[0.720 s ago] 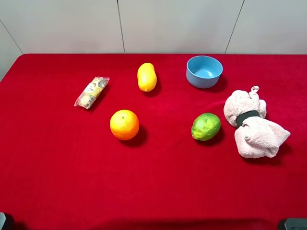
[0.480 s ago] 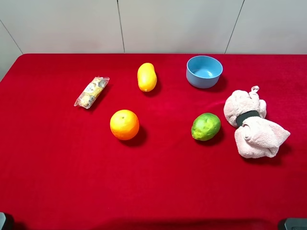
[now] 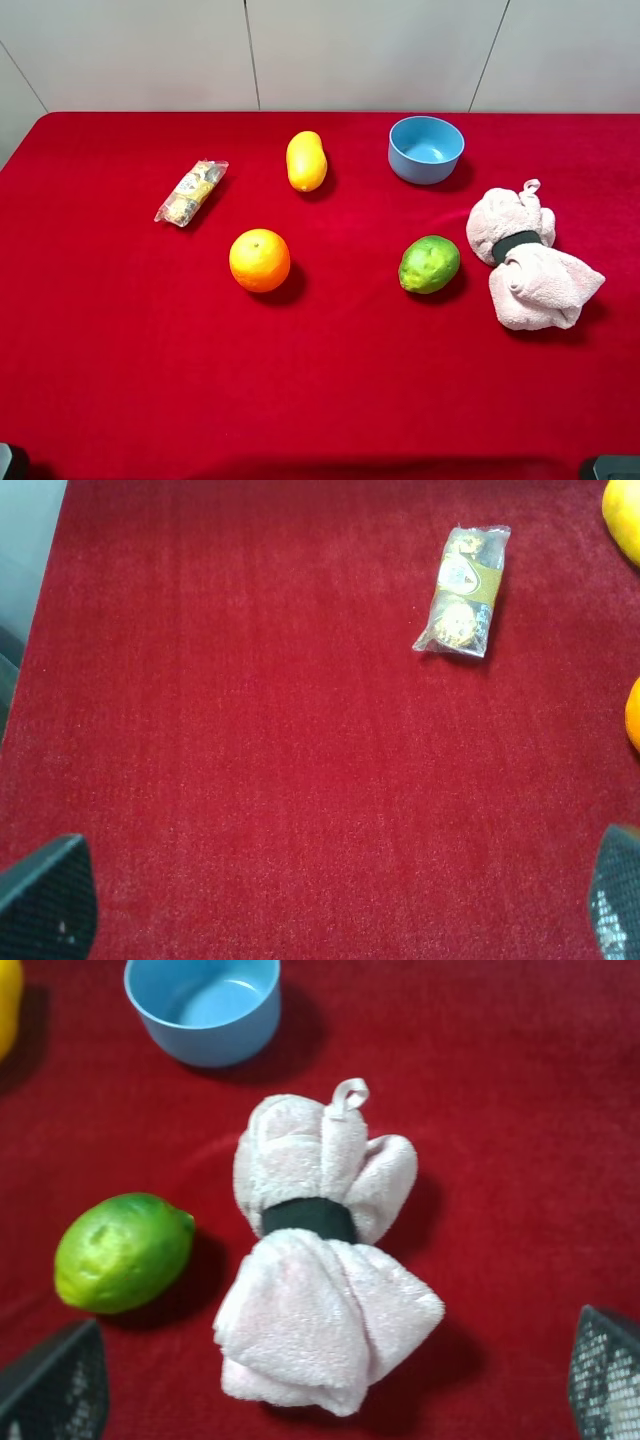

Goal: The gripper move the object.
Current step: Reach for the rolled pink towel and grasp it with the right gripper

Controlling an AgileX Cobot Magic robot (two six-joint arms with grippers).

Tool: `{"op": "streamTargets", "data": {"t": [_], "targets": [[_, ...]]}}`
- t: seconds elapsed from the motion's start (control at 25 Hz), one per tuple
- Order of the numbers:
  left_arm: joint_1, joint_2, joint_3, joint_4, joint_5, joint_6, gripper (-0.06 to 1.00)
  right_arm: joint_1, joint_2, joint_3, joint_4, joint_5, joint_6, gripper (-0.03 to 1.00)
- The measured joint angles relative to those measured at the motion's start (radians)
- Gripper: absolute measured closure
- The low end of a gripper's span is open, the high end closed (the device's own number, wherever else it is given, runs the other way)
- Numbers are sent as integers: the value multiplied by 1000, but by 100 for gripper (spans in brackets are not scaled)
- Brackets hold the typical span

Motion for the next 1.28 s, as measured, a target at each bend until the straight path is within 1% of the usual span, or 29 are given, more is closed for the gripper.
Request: {"op": "streamTargets", "data": {"t": [0.08, 0.36, 0.68, 1.28], "targets": [[0, 0, 0, 0, 0, 0, -4, 0, 0, 0, 17, 0, 0, 27], [0, 0, 0, 0, 0, 0, -4, 0, 56, -40, 25, 5, 0, 27], [0, 0, 0, 0, 0, 0, -4, 0, 229, -115, 27, 8, -4, 27], [0, 0, 0, 0, 0, 0, -4, 0, 572, -249, 29, 22, -91, 27]]}}
